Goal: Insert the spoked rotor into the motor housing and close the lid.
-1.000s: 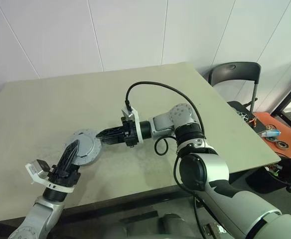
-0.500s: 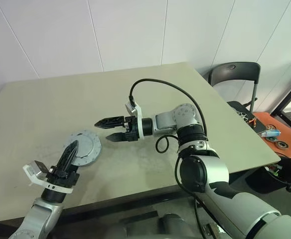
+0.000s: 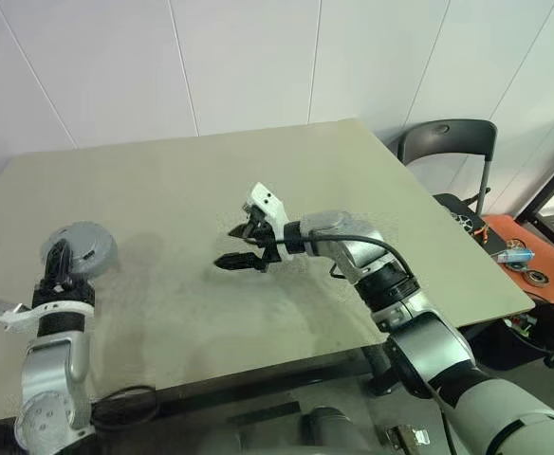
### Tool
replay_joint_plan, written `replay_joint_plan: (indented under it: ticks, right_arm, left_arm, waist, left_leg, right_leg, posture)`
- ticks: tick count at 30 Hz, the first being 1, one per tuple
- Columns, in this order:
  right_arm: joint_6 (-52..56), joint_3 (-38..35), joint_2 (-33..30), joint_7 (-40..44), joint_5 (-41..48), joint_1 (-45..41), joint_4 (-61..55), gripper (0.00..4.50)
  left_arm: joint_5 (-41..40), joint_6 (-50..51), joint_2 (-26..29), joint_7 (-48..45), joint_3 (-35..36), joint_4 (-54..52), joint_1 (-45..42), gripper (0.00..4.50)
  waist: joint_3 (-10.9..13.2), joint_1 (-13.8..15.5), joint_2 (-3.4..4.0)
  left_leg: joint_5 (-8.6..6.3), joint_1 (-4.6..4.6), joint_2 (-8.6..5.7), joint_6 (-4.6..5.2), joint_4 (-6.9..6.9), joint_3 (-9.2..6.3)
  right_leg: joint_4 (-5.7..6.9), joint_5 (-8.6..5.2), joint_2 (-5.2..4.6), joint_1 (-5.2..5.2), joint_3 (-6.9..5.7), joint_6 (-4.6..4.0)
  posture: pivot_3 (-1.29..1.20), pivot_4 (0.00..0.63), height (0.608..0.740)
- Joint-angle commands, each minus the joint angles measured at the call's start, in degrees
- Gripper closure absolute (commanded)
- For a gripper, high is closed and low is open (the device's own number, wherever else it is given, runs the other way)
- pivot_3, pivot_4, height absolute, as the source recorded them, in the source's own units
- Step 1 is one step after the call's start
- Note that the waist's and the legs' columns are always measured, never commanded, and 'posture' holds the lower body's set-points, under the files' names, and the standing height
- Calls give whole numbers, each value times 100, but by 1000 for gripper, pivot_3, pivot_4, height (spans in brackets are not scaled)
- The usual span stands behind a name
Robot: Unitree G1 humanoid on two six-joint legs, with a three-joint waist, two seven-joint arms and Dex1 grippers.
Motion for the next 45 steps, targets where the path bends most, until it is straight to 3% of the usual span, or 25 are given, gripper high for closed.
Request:
replay_joint_plan:
  ticks: [1,17,24,30,35,38,40,44,45]
  right_arm:
    - [-769,92,-147,375,-205,87,-359,0]
    - [-703,2,-200,556,-310,129,-370,0]
    - [-700,-1,-209,575,-318,107,-321,0]
    - [-668,-10,-238,598,-321,101,-325,0]
    - [-768,-13,-274,600,-358,114,-257,0]
    - [-866,-35,-263,583,-383,127,-186,0]
    - [-1016,-81,-272,545,-404,157,-120,0]
    - [-1495,-358,-447,610,-368,401,100,0]
    - [-1557,-409,-507,626,-377,462,144,0]
  left_arm:
    - [445,-395,103,607,189,144,-338,2359]
    - [605,-608,-247,2135,440,340,-597,2359]
    - [824,-330,-374,3117,88,-302,-243,40]
    - [1219,618,28,4570,-633,-923,575,40]
    - [1207,1119,164,5220,-1220,-1683,1157,40]
    - [1596,1743,806,4903,-1668,-1962,1337,40]
    - [2135,2051,1426,4071,-1979,-2184,1325,40]
    - [3990,2665,3622,1928,-3014,-2449,1376,40]
    - [4398,2471,3935,1347,-3185,-2473,1432,40]
  waist:
    - [-3,60,-10]
    - [-4,275,-54]
    - [-4,273,-54]
    - [-6,258,-47]
    - [-16,253,-24]
    - [-17,254,-15]
    - [-15,245,-14]
    - [-8,253,-14]
    - [-2,242,-5]
  left_leg:
    - [0,0,0,0,0,0]
    - [1,2,-4,-1,4,2]
    - [1,8,-6,-1,4,2]
    - [1,16,-6,-1,3,4]
    - [0,22,-10,-1,1,16]
    - [0,25,-9,-1,1,13]
    - [0,27,-9,-1,2,13]
    - [2,19,-3,-4,5,1]
    - [3,19,-4,-4,5,6]
  right_leg:
    - [0,0,0,0,0,0]
    - [-2,3,-2,7,0,-6]
    - [-1,3,-4,12,2,-7]
    - [1,3,-4,17,5,-7]
    - [-1,2,-8,21,16,-9]
    - [4,-8,-5,21,15,-25]
    - [8,-10,-2,21,14,-26]
    - [14,-15,9,15,-2,-25]
    - [14,-15,8,15,1,-25]
  posture:
    - [0,0,740]
    - [0,0,740]
    - [0,0,740]
    - [0,0,740]
    - [0,0,740]
    - [0,0,740]
    - [0,0,740]
    - [0,0,740]
    - [0,0,740]
